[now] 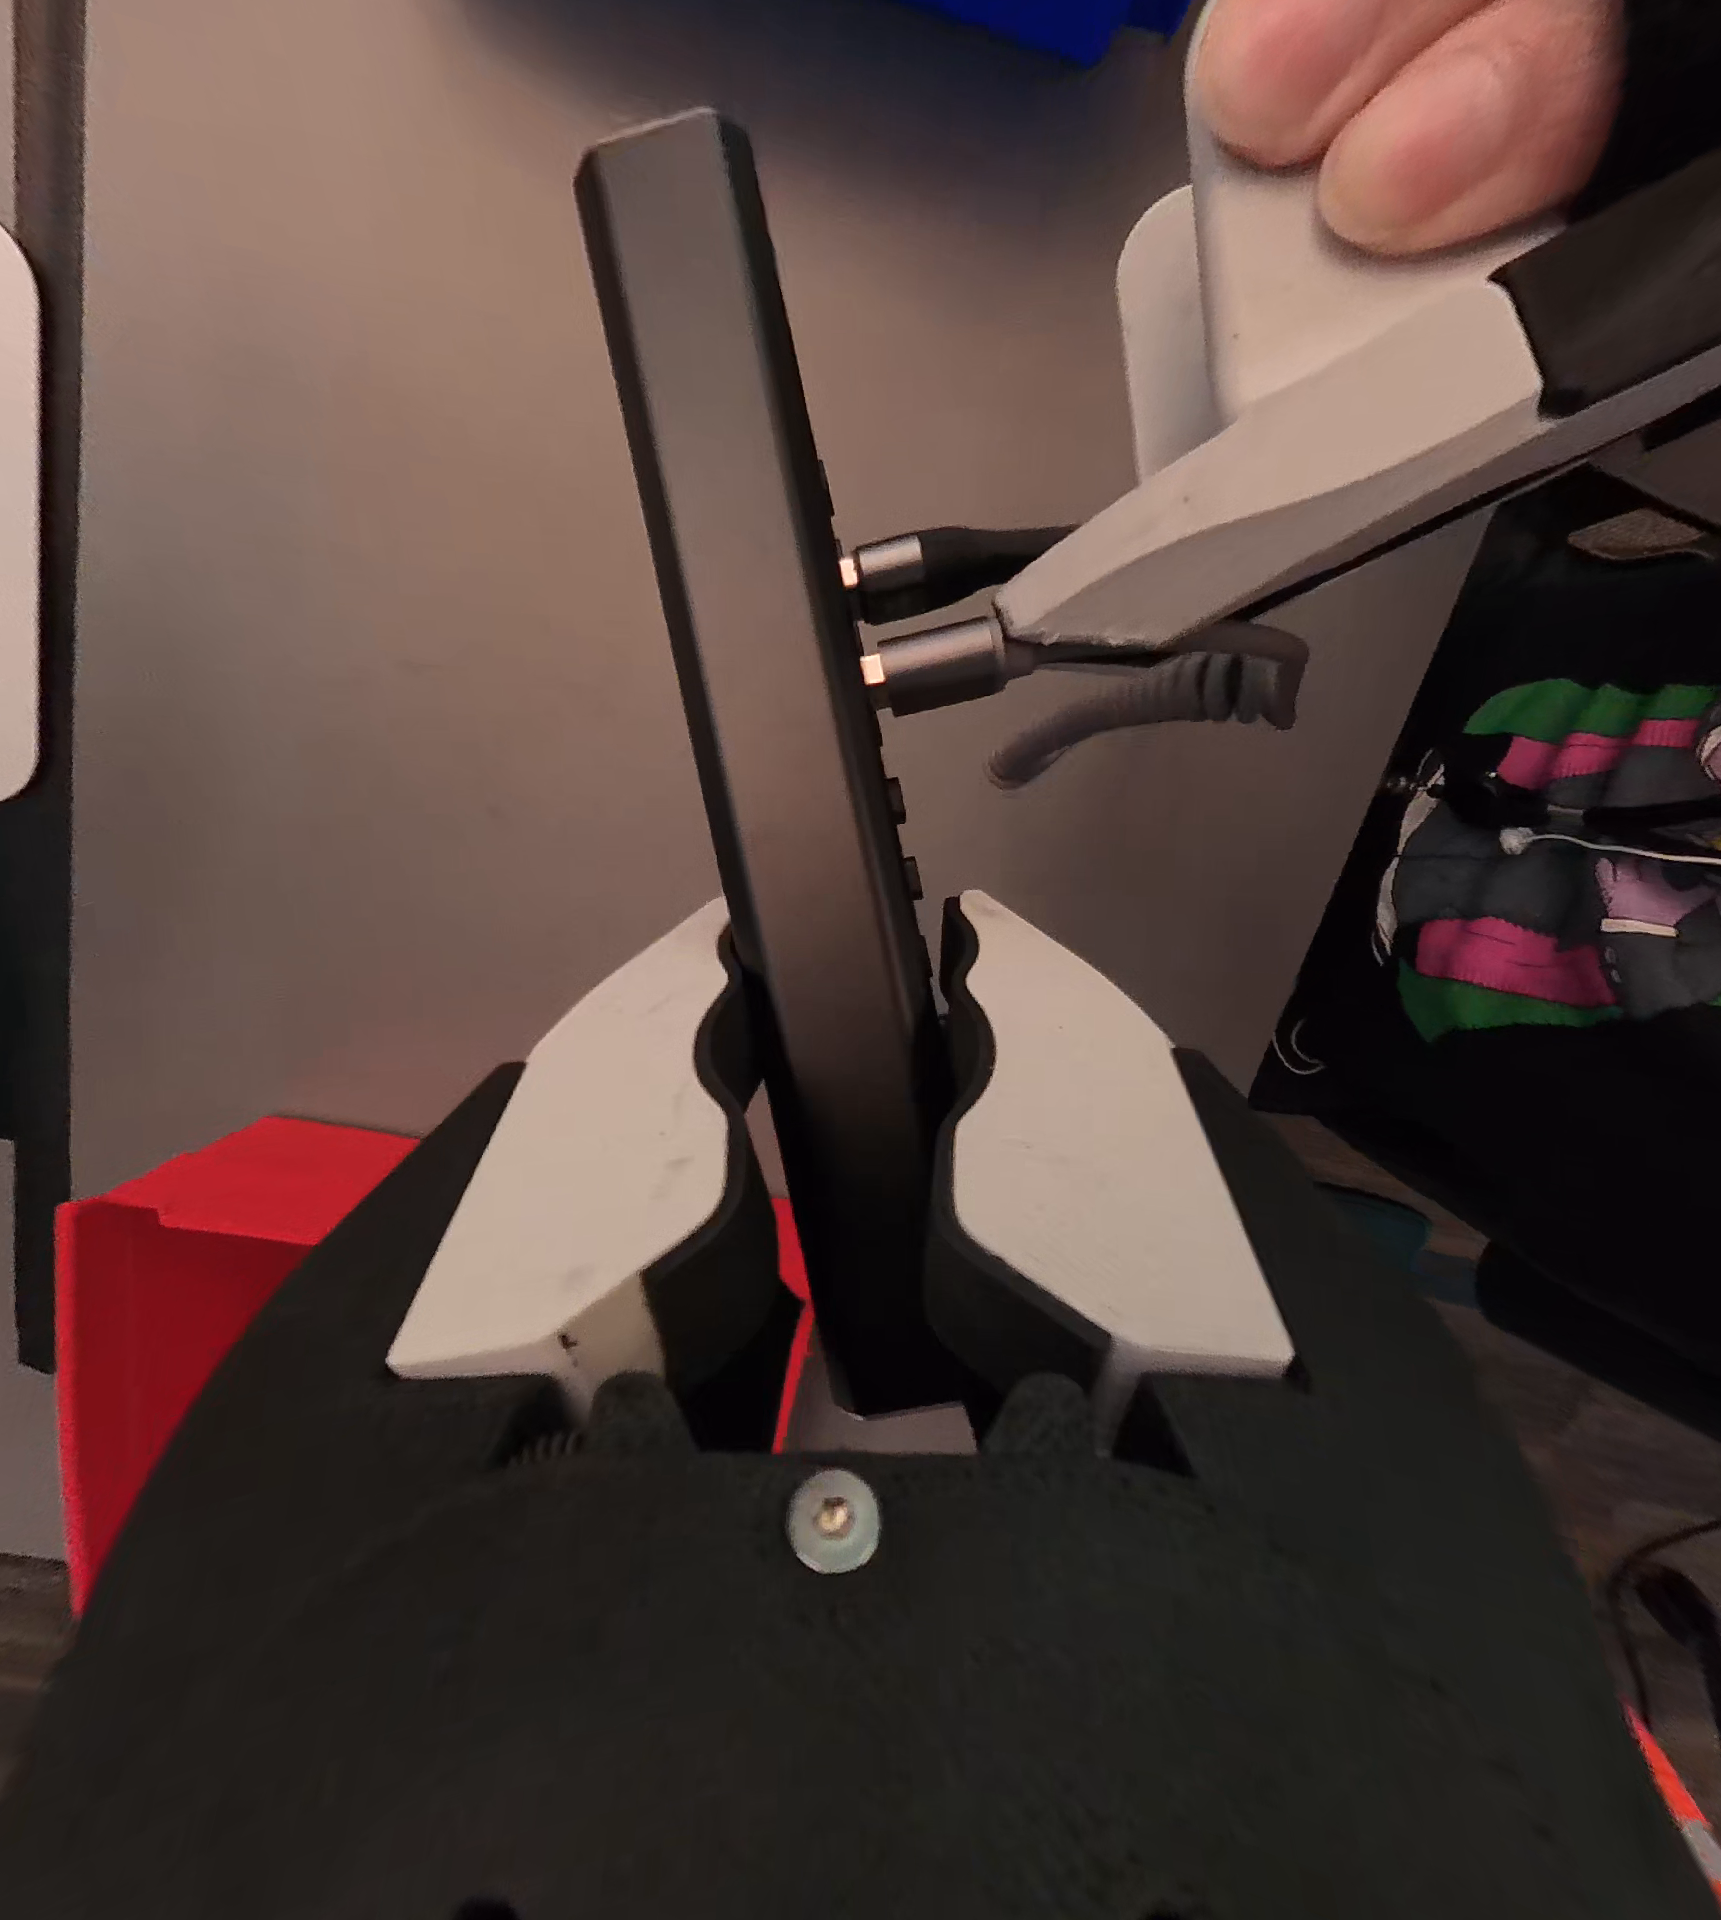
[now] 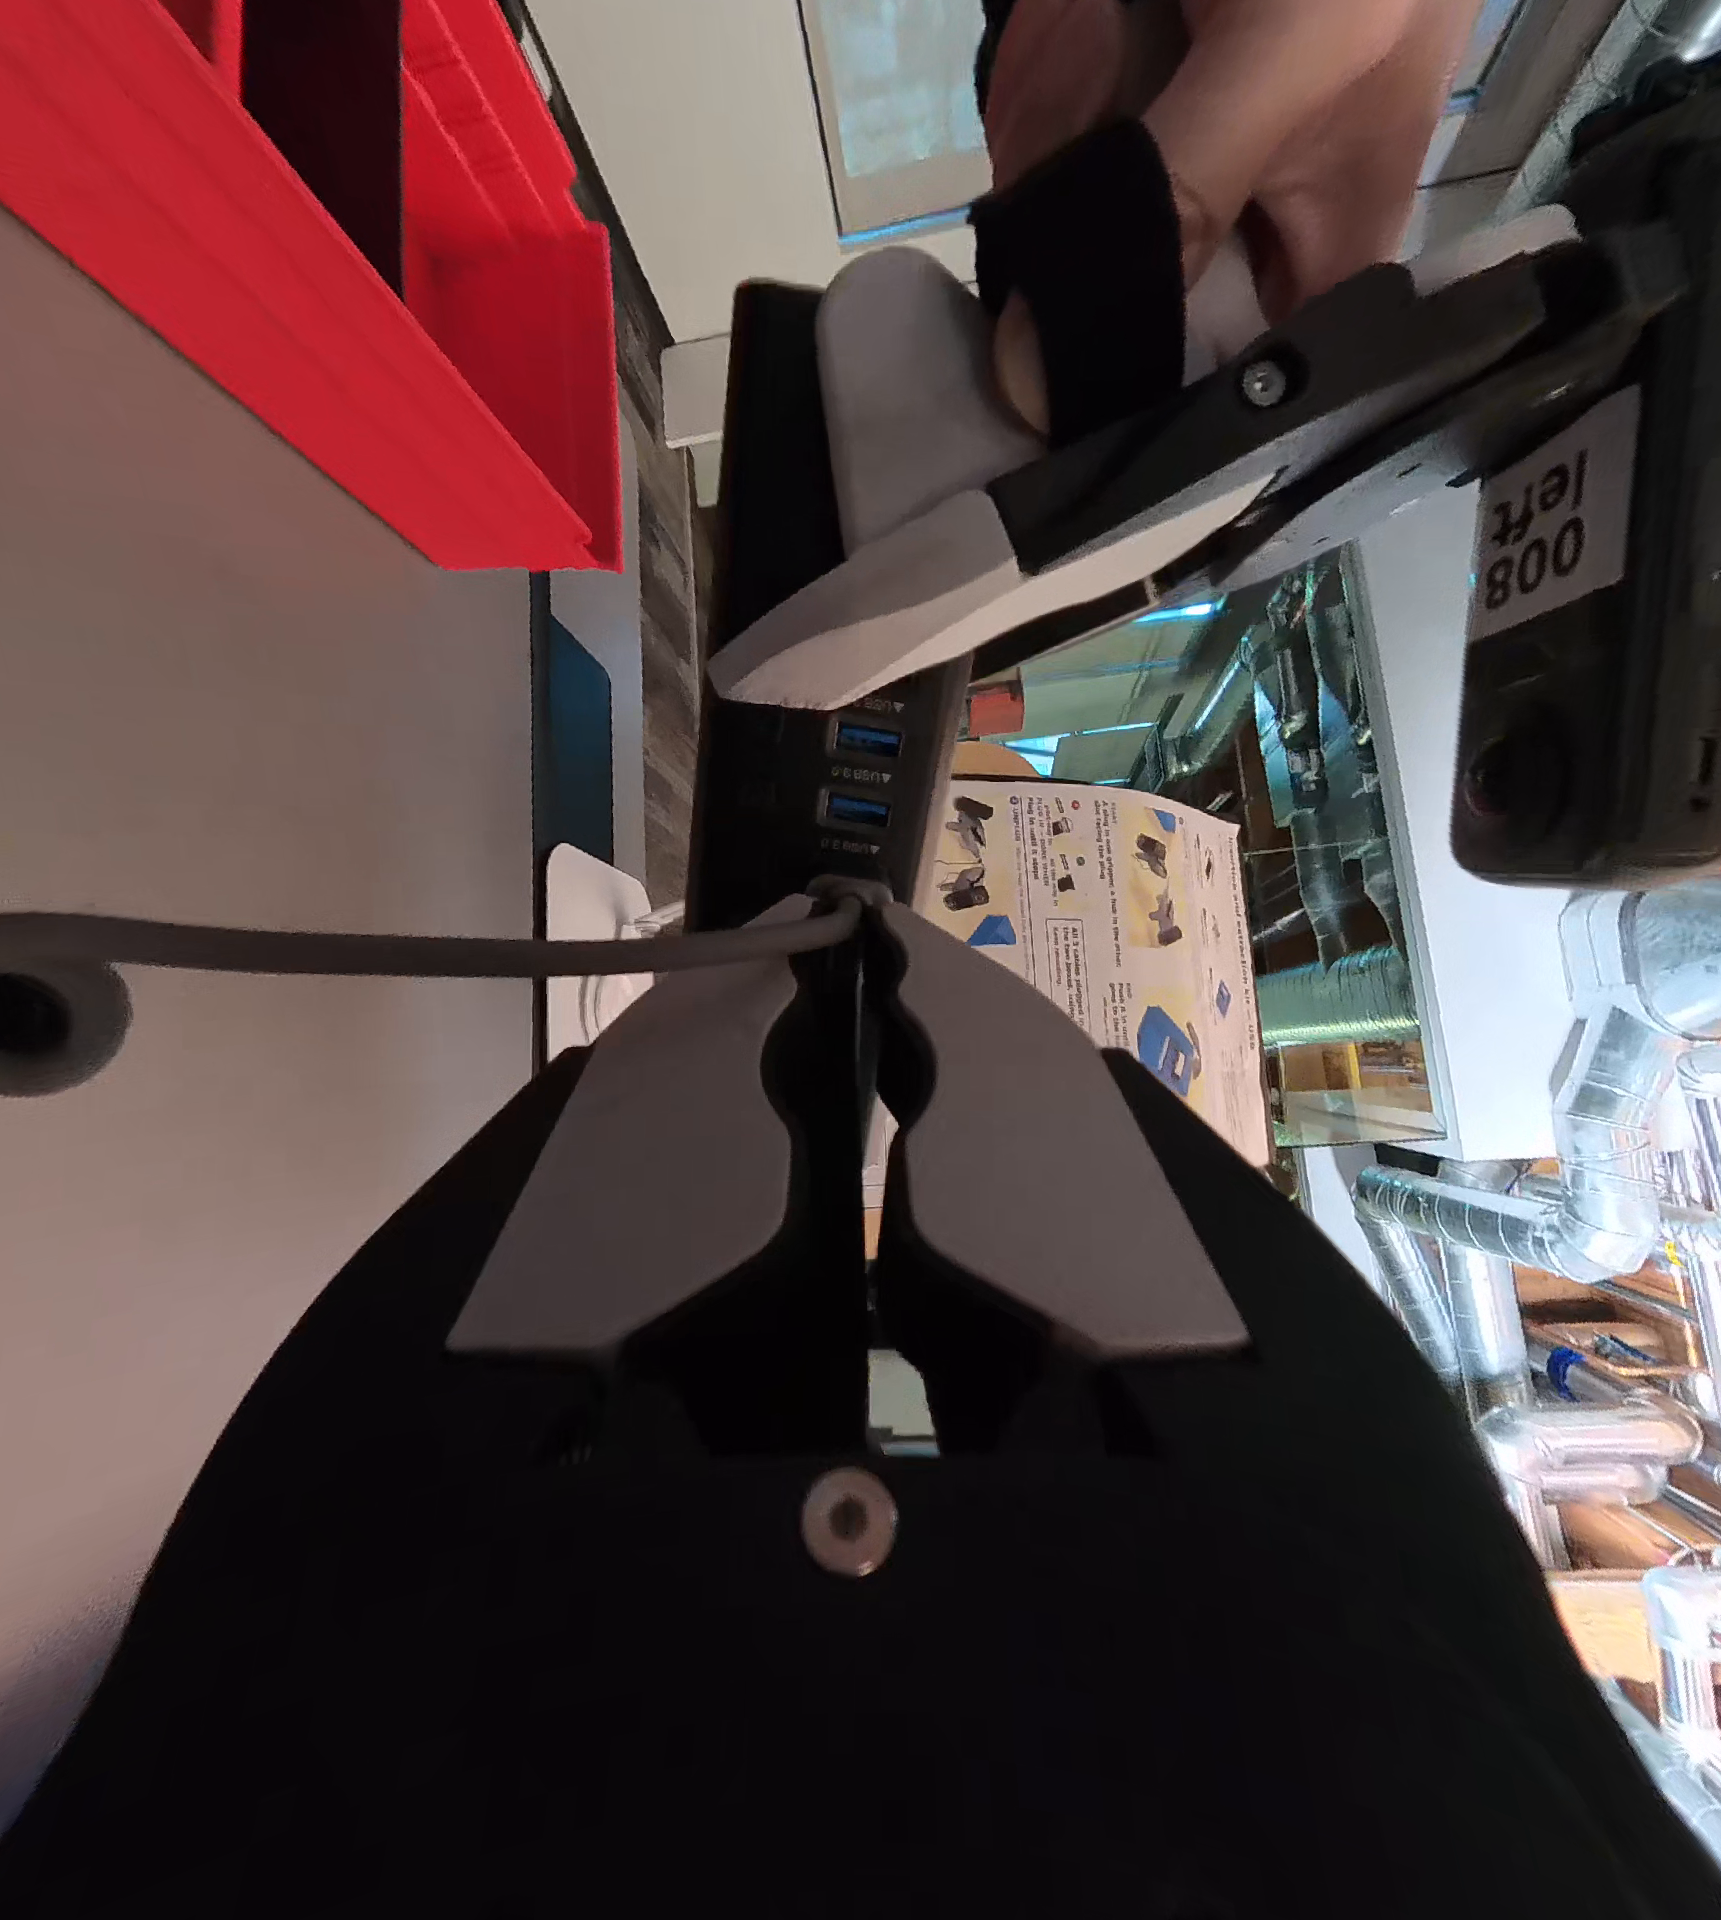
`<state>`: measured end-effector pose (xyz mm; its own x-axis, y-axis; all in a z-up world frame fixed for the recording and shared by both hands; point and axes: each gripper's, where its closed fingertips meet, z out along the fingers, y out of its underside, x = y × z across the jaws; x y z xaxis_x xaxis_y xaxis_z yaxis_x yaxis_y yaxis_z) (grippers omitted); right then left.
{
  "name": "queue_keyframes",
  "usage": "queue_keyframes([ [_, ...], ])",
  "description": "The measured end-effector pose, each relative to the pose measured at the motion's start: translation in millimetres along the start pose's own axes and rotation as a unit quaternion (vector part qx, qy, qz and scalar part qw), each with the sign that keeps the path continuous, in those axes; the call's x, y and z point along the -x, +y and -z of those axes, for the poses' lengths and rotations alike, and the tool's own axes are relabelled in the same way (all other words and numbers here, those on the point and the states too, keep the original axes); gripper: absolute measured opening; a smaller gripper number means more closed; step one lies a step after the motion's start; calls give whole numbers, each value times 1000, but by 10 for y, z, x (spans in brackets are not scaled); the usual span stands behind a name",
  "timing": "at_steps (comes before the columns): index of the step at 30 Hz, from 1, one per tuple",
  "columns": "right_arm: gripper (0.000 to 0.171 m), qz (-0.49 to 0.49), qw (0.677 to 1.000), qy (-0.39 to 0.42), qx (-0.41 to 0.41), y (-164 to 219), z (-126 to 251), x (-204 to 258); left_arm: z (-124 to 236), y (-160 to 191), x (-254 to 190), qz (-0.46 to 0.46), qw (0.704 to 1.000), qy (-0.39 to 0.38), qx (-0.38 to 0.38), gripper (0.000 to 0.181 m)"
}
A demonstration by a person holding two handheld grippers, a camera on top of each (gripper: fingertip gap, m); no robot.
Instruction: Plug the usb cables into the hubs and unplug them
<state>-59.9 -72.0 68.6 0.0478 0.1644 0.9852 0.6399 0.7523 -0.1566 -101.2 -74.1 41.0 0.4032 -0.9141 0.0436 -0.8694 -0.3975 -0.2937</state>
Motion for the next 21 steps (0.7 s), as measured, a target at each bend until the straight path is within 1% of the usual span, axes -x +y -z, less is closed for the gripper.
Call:
queue_keyframes([
  [3,8,16,1000,17,2,100,-77,-47,-3,-96,128,32,998,-25,-43,31],
  [5,9,10,1000,24,4,201,-101,-109,-20,-194,180,61,992,-19,-106,30],
  [6,12,3,999,40,13,282,-94,-180,-28,-247,181,81,986,0,-147,30],
  [7,17,-9,998,61,4,310,-71,-266,-40,-300,169,102,976,28,-192,30],
  [8,18,-17,997,69,-9,313,-35,-311,-65,-341,140,117,964,59,-231,30],
  [9,22,-22,997,76,-15,323,-6,-346,-99,-370,112,132,951,91,-265,30],
  [11,25,-32,997,71,-25,306,23,-333,-194,-410,57,155,920,149,-328,30],
  [13,25,2,997,47,-66,202,61,-250,-344,-389,19,179,892,206,-360,30],
  [15,26,35,990,14,-133,61,148,-155,-484,-362,10,197,867,251,-383,30],
  [16,24,33,987,-4,-160,28,190,-134,-522,-358,10,205,852,271,-397,30],
  [17,25,9,985,-17,-174,38,218,-155,-532,-361,8,209,837,291,-413,30],
  [19,29,-87,974,-36,-206,72,308,-271,-489,-382,51,220,807,312,-450,30],
  [21,29,-204,945,2,-255,122,495,-540,-414,-405,140,216,793,294,-488,29],
])
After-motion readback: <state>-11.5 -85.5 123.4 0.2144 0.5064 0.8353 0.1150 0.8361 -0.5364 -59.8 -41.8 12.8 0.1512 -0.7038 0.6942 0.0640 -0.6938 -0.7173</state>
